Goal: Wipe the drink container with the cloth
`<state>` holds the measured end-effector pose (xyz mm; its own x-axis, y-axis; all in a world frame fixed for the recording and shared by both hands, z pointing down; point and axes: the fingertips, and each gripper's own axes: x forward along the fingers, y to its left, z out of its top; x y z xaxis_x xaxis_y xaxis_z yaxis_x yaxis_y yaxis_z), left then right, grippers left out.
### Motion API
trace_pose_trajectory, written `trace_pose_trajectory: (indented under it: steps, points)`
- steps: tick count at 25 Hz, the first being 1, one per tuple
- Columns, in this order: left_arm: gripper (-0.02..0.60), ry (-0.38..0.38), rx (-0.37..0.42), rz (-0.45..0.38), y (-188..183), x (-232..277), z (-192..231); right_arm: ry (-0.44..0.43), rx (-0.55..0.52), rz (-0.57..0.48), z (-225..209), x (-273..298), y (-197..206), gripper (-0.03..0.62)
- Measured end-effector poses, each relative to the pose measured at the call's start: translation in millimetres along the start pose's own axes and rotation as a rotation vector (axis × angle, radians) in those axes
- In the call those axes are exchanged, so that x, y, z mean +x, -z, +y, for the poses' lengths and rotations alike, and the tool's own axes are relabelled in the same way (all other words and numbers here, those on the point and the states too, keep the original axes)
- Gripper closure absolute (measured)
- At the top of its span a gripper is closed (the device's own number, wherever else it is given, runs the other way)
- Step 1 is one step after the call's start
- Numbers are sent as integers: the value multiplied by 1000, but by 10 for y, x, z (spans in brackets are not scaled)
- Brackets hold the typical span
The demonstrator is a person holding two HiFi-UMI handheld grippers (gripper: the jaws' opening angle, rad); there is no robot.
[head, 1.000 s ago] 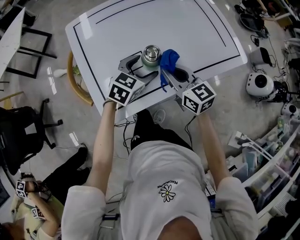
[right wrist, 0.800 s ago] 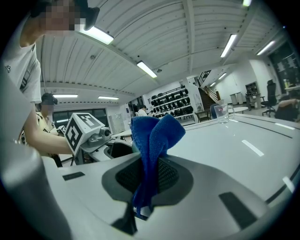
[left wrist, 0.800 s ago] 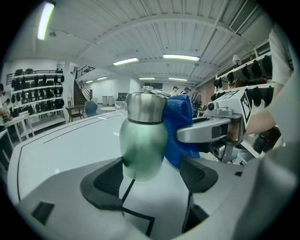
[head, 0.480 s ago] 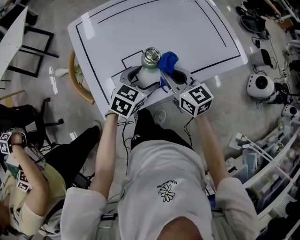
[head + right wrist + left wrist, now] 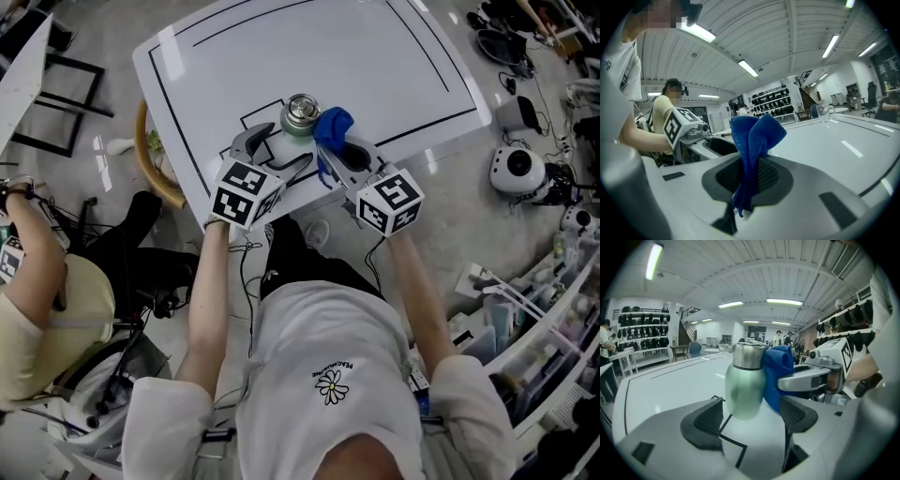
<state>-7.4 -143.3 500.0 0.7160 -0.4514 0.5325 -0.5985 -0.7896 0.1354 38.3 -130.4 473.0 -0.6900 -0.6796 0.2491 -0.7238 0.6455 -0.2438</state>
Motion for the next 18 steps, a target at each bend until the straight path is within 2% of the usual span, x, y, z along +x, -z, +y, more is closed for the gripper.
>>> trace_pose_trajectory:
  steps: [4,9,18]
  points:
    - [216,12,2,13,-22,135,121,5,2,1,-31,-15,4,551]
    - [216,35,30,39,20,189,-5,17,0,0,-54,-20,-18,551]
    - [216,20,2,60,163,45,-213,41,6,-6,-74,-32,-4,552]
